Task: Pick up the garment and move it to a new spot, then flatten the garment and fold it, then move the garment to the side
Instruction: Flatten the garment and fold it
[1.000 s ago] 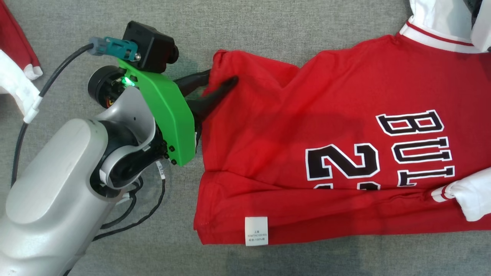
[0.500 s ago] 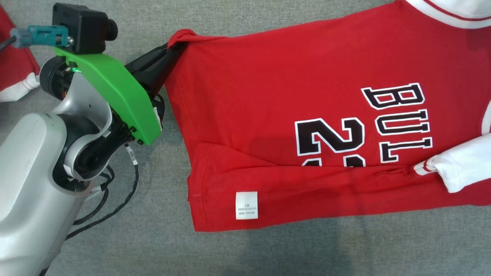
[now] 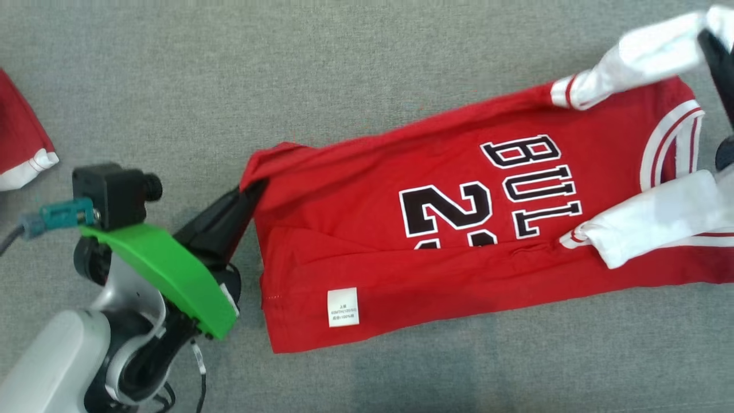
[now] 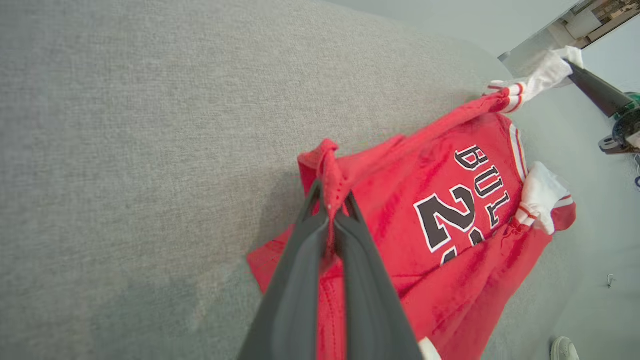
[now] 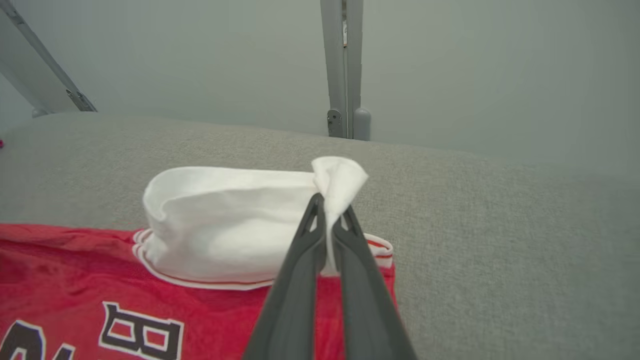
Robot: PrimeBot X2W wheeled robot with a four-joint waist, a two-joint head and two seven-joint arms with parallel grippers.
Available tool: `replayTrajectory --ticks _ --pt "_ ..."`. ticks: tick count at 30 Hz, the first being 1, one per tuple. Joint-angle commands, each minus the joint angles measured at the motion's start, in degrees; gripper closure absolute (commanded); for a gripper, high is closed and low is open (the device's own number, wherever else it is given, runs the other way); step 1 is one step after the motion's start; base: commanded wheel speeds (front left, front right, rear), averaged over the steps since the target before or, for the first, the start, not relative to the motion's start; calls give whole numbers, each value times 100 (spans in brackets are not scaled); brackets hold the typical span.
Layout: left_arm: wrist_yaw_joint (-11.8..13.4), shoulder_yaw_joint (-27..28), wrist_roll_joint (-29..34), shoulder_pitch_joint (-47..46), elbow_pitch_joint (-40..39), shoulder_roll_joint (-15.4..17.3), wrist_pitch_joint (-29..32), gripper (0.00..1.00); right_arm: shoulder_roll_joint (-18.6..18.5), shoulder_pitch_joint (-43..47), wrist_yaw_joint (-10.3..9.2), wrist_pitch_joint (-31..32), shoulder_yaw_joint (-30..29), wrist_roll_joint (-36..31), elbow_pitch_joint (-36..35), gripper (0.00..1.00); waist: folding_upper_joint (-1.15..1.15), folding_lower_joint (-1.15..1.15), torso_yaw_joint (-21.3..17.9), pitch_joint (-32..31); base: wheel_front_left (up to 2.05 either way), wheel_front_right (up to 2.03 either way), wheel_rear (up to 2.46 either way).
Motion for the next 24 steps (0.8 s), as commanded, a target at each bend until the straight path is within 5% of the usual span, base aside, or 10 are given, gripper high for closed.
replayTrajectory --ticks 1,9,10,11,12,13,17,24 --pt "52 31 -109 236 -69 -7 -94 100 71 328 -1 -94 -117 -26 -96 100 0 0 -253 -308 0 0 0" --pt "234 147 -413 1238 86 -111 -494 100 822 1658 -1 -141 -207 -77 -257 100 0 0 -457 -685 0 0 0" --pt "247 144 -430 1305 141 -129 -517 85 882 1702 -1 -143 -200 -147 -170 100 0 0 -478 -711 0 0 0" --pt "241 97 -449 1365 187 -141 -512 59 923 1731 -1 -136 -190 -249 -65 96 0 0 -492 -728 0 0 0" --pt "202 49 -439 1401 233 -158 -510 6 967 1761 -1 -100 -118 -324 22 45 0 0 -497 -752 0 0 0" --pt "167 9 -415 1435 286 -177 -532 0 1022 1776 -1 -95 -83 -381 120 0 0 0 -497 -786 0 0 0" --pt "319 -37 117 1607 497 -88 -916 0 1057 1808 -1 -9 -177 -553 312 0 0 0 -499 -937 0 0 0" --pt "1533 312 1779 2068 623 -142 -2729 0 993 1741 0 801 -963 -724 281 0 0 0 -450 -1069 0 0 0"
